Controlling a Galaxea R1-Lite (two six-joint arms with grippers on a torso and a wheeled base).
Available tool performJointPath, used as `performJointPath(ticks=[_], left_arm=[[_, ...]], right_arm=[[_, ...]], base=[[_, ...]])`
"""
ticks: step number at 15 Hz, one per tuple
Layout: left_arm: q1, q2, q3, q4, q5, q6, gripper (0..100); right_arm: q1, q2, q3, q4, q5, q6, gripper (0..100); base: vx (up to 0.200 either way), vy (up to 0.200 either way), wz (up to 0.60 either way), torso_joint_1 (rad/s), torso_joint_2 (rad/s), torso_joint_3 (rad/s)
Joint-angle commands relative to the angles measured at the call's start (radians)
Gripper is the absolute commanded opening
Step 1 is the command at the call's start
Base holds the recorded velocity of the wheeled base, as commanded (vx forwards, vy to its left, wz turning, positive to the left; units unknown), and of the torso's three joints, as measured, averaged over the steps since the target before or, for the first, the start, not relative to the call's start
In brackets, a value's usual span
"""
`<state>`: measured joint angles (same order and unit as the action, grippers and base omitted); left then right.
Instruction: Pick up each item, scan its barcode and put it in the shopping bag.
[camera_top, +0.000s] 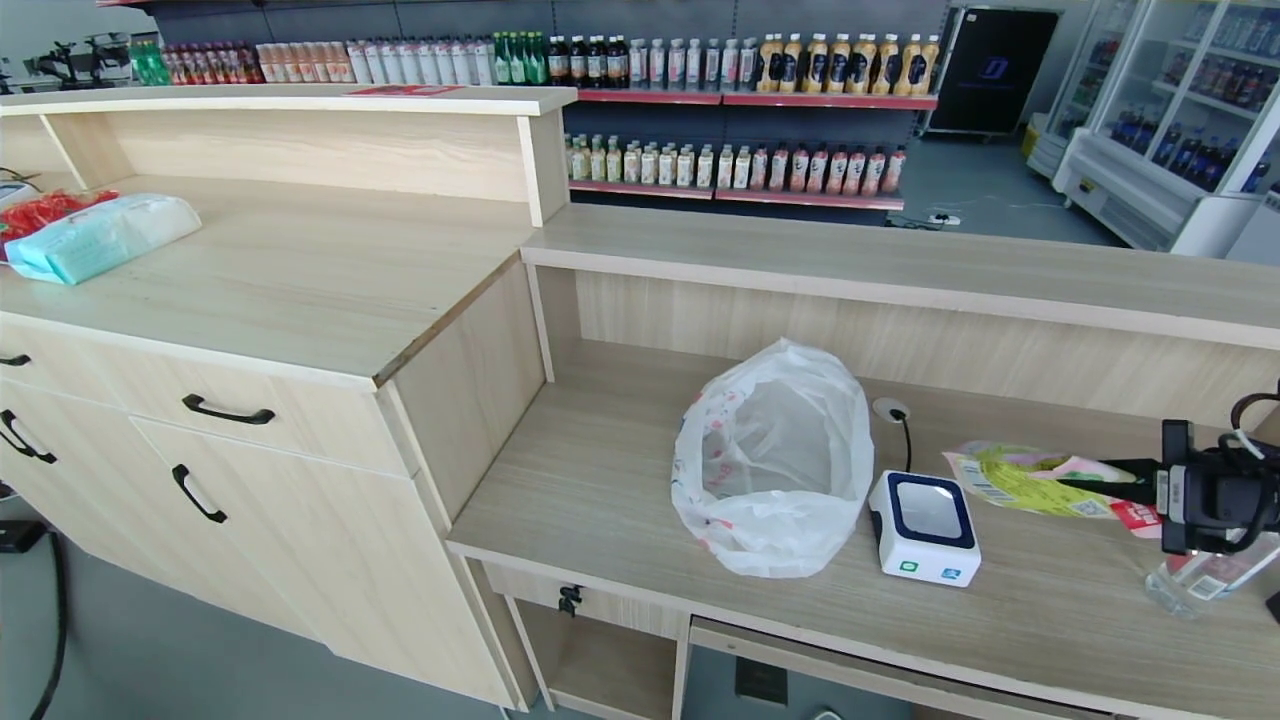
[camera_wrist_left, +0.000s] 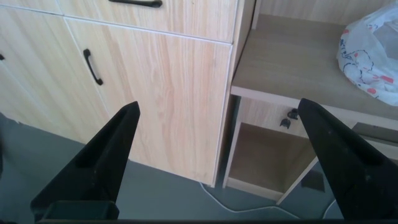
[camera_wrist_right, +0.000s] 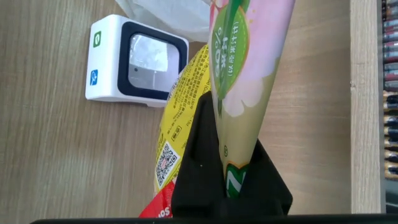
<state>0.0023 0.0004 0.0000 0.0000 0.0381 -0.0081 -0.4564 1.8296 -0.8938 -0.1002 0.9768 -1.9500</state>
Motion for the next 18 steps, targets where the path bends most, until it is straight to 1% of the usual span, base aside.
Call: performJointPath(ticks=[1, 6, 9, 11, 18], left_arm=[[0.001, 0.0, 0.0, 0.0, 0.0, -0.001, 100], [0.001, 0.0, 0.0, 0.0, 0.0, -0.001, 100], [0.001, 0.0, 0.0, 0.0, 0.0, -0.001, 100], [0.001, 0.0, 0.0, 0.0, 0.0, 0.0, 100], [0.001, 0.0, 0.0, 0.0, 0.0, -0.001, 100]], right_arm=[[0.005, 0.02, -0.014, -0.001, -0.001, -0.009, 0], [0.064, 0.048, -0.033, -0.004, -0.001, -0.027, 0], [0.065, 0.063, -0.053, -0.006, -0.007, -0.093, 0], [0.067, 0.073, -0.074, -0.009, -0.009, -0.101, 0], [0.065, 0.082, -0.074, -0.012, -0.01, -0.158, 0]], base=[[0.0, 0.0, 0.0, 0.0, 0.0, 0.0], [0.0, 0.0, 0.0, 0.0, 0.0, 0.0], [0.0, 0.0, 0.0, 0.0, 0.0, 0.0], [0.0, 0.0, 0.0, 0.0, 0.0, 0.0], [0.0, 0.0, 0.0, 0.0, 0.0, 0.0]])
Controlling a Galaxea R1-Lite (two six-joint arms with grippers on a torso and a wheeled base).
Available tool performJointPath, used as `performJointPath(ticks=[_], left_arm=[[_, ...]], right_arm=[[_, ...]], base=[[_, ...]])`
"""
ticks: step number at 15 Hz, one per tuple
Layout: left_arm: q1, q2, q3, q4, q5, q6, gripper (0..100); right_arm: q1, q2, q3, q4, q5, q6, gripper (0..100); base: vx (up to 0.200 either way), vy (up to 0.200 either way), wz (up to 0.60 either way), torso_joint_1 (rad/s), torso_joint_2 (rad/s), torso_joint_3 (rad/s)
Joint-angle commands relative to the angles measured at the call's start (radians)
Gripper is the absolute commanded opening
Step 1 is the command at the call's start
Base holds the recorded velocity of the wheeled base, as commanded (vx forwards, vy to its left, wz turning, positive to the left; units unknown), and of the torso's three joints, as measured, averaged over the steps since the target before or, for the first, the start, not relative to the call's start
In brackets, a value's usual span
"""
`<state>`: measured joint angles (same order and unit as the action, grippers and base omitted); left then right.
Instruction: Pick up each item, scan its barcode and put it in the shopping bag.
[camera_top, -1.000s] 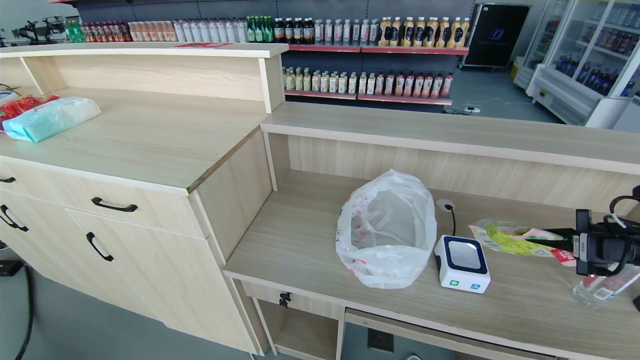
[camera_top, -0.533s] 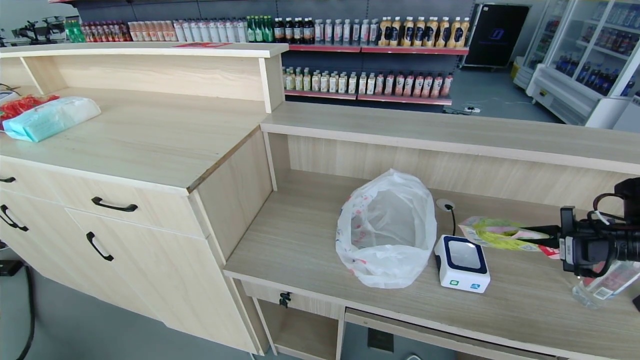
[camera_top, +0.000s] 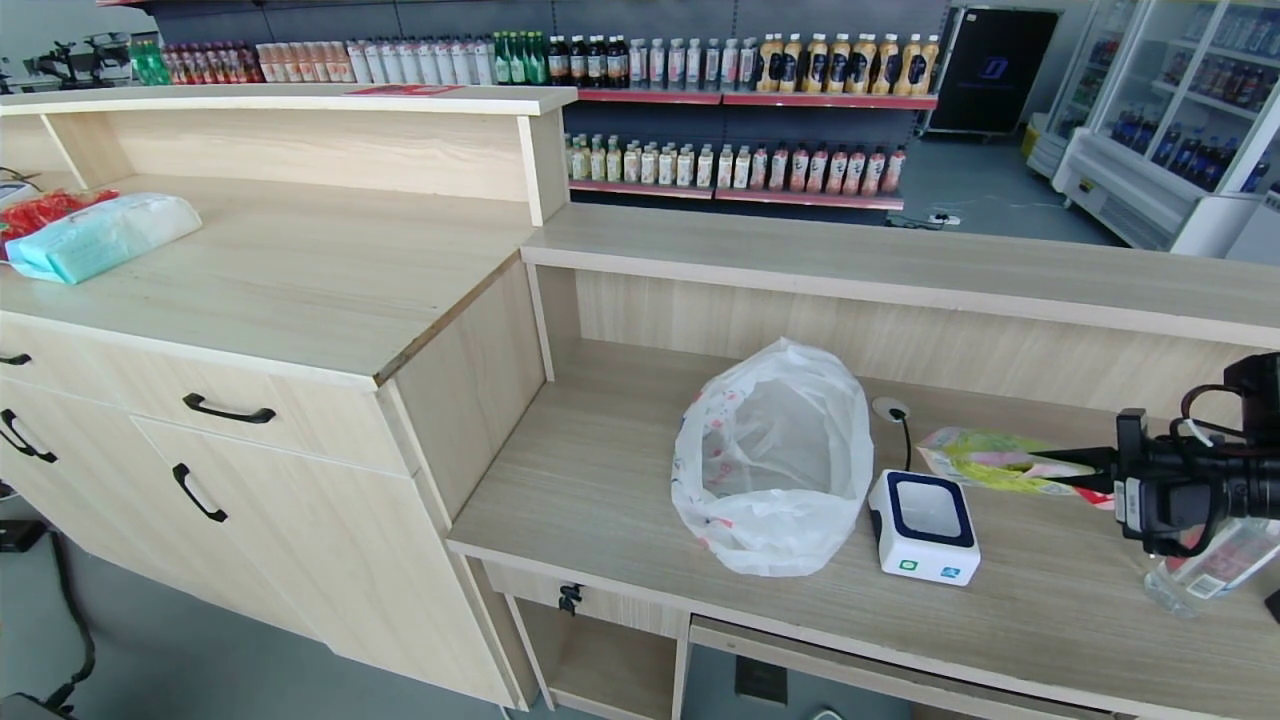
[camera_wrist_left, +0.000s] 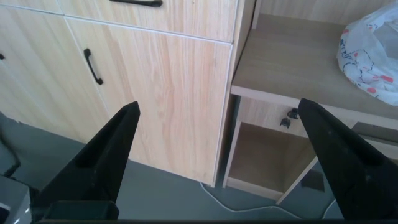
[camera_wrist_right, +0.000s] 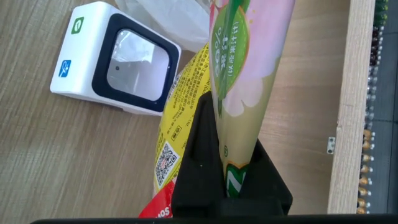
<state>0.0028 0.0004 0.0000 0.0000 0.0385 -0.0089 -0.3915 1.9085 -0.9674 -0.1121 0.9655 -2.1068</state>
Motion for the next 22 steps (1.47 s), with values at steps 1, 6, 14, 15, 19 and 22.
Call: performJointPath(ticks=[1, 6, 14, 15, 19, 22], left_arm=[[0.0, 0.0, 0.0, 0.0, 0.001, 0.0, 100], [0.0, 0.0, 0.0, 0.0, 0.0, 0.0, 100], [0.0, 0.0, 0.0, 0.0, 0.0, 0.001, 100], [0.0, 0.0, 0.0, 0.0, 0.0, 0.0, 100], [-0.001, 0.0, 0.0, 0.0, 0.0, 0.0, 100], [0.0, 0.0, 0.0, 0.0, 0.0, 0.0, 100]], right_arm=[[0.0, 0.003, 0.0, 0.0, 0.001, -0.007, 0], [0.0, 0.0, 0.006, 0.0, 0.001, -0.021, 0], [0.019, -0.256, 0.004, 0.143, -0.059, 0.337, 0], [0.013, -0.332, 0.001, 0.149, -0.057, 0.501, 0], [-0.029, -0.637, 0.058, 0.106, -0.067, 1.378, 0], [-0.101, -0.758, 0.236, 0.046, -0.068, 1.459, 0]], base=[[0.0, 0.0, 0.0, 0.0, 0.0, 0.0], [0.0, 0.0, 0.0, 0.0, 0.0, 0.0], [0.0, 0.0, 0.0, 0.0, 0.0, 0.0], [0.0, 0.0, 0.0, 0.0, 0.0, 0.0], [0.0, 0.0, 0.0, 0.0, 0.0, 0.0], [0.0, 0.0, 0.0, 0.0, 0.0, 0.0]])
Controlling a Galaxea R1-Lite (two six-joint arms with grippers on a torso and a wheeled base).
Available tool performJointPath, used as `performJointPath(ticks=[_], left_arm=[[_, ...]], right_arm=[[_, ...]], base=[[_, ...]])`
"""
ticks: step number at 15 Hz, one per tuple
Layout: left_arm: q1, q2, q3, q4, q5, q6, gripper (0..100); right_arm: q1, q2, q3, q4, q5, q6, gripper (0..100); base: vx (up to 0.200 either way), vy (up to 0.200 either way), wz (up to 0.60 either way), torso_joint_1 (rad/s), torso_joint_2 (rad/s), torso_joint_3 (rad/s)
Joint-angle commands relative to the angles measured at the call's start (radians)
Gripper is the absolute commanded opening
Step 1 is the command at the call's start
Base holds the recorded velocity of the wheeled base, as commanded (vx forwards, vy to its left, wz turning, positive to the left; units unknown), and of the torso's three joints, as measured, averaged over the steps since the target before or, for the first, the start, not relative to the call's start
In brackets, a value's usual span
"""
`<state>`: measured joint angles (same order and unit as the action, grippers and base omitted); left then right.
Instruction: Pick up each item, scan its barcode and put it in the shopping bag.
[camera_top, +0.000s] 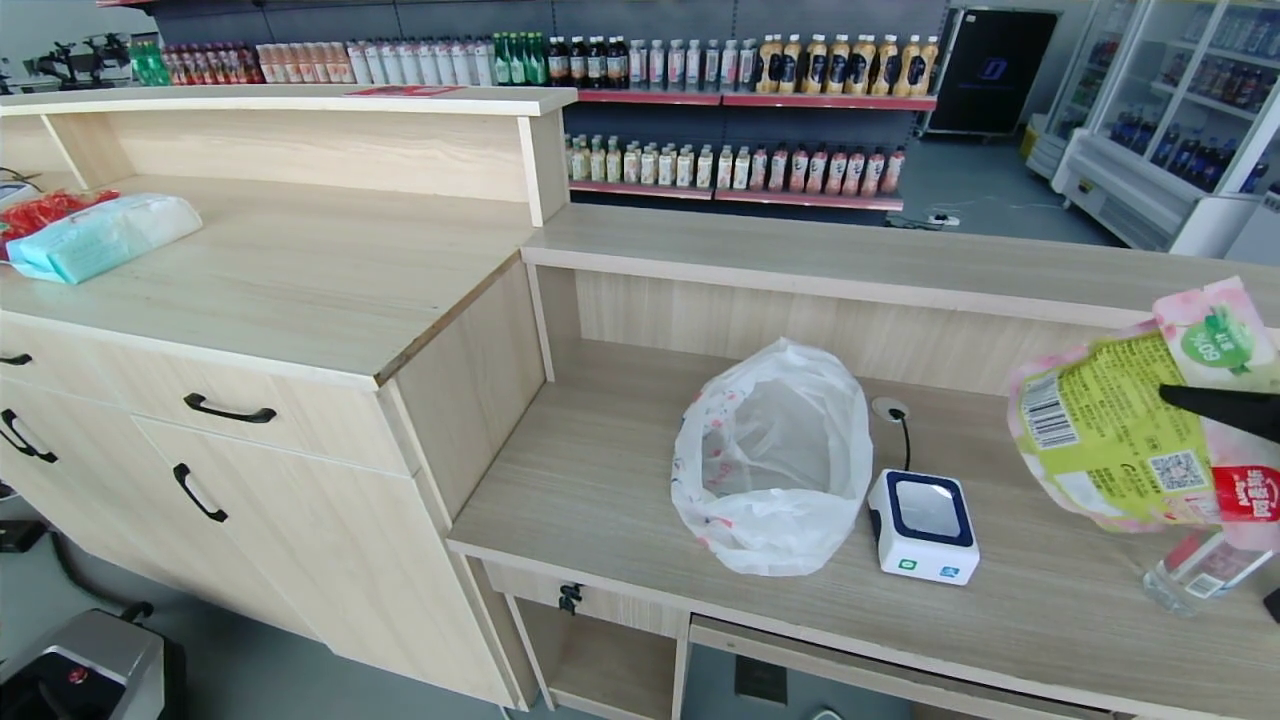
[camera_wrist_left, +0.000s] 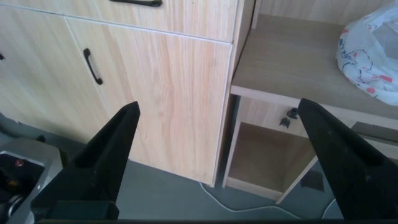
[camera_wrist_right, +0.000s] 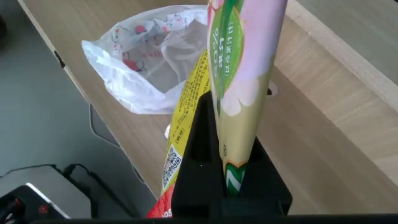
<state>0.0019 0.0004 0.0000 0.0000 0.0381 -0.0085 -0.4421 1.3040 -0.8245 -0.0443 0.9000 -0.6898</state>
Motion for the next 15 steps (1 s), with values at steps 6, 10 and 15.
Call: performJointPath(ticks=[6, 10, 15], left_arm=[[0.001, 0.0, 0.0, 0.0, 0.0, -0.001, 100], [0.001, 0.0, 0.0, 0.0, 0.002, -0.001, 100], [0.001, 0.0, 0.0, 0.0, 0.0, -0.001, 100]], right_arm=[[-0.063, -0.203, 0.123, -0.054, -0.006, 0.176, 0], [-0.021, -0.134, 0.116, -0.158, -0.187, 0.397, 0], [0.003, 0.081, 0.097, -0.256, -0.187, 0.411, 0]], base=[[0.0, 0.0, 0.4, -0.002, 0.0, 0.001], [0.0, 0.0, 0.45, 0.005, 0.0, 0.002], [0.0, 0.0, 0.0, 0.0, 0.0, 0.0]])
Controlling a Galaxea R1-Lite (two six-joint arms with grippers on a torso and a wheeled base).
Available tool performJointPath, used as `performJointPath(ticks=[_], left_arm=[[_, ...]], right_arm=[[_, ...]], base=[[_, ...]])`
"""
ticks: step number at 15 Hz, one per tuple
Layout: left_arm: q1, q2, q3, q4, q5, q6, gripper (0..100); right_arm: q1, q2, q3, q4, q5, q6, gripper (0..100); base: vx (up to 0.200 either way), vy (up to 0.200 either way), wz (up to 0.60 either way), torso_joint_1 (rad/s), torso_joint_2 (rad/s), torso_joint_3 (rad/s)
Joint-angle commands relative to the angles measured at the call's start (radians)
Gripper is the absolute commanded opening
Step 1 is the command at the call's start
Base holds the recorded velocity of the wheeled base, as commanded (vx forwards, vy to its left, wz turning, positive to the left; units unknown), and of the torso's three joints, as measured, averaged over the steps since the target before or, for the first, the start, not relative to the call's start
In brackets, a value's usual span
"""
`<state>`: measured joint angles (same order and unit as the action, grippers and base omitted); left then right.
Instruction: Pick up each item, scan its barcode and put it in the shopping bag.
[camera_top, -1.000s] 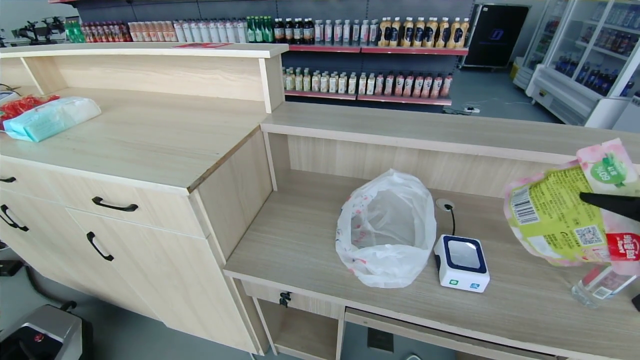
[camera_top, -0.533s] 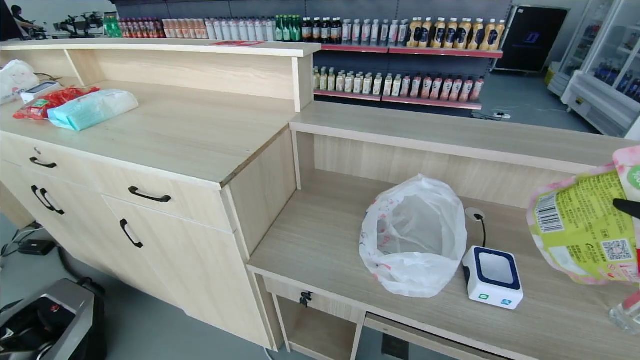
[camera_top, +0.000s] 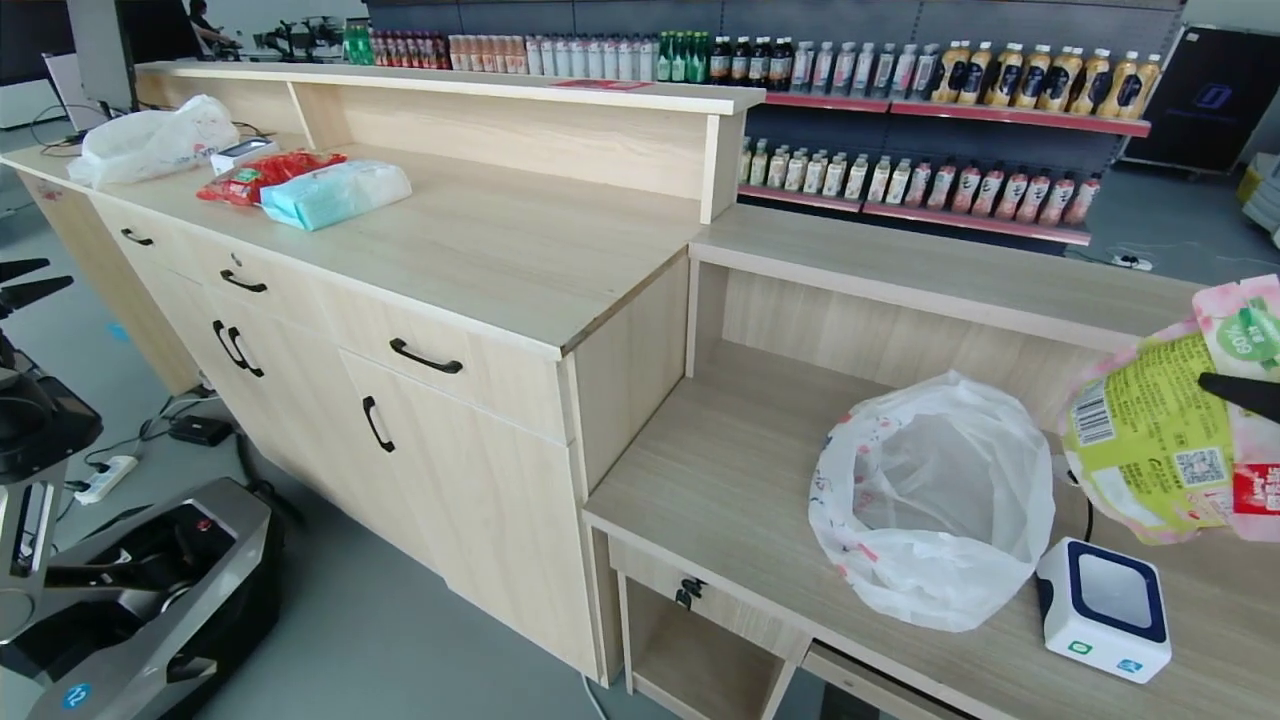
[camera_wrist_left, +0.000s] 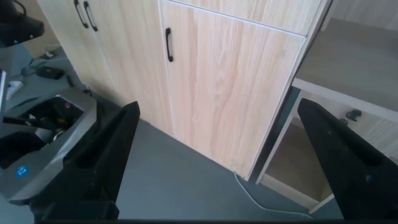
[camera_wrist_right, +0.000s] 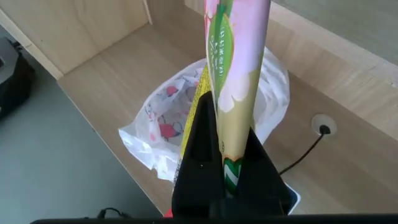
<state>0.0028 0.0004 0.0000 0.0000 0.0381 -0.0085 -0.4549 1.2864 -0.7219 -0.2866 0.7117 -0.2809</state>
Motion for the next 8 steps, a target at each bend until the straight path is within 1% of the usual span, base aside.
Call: performJointPath(ticks=[1, 6, 8], left_arm=[[0.0, 0.0, 0.0, 0.0, 0.0, -0.001, 100], [0.0, 0.0, 0.0, 0.0, 0.0, -0.001, 100], [0.0, 0.0, 0.0, 0.0, 0.0, -0.001, 100]], right_arm=[[0.03, 0.163, -0.014, -0.014, 0.003, -0.003, 0], [0.124, 0.324, -0.031, -0.019, 0.002, -0.003, 0], [0.154, 0.372, -0.042, -0.059, 0.002, -0.003, 0]], base=[[0.0, 0.0, 0.0, 0.0, 0.0, 0.0], [0.0, 0.0, 0.0, 0.0, 0.0, 0.0], [0.0, 0.0, 0.0, 0.0, 0.0, 0.0]])
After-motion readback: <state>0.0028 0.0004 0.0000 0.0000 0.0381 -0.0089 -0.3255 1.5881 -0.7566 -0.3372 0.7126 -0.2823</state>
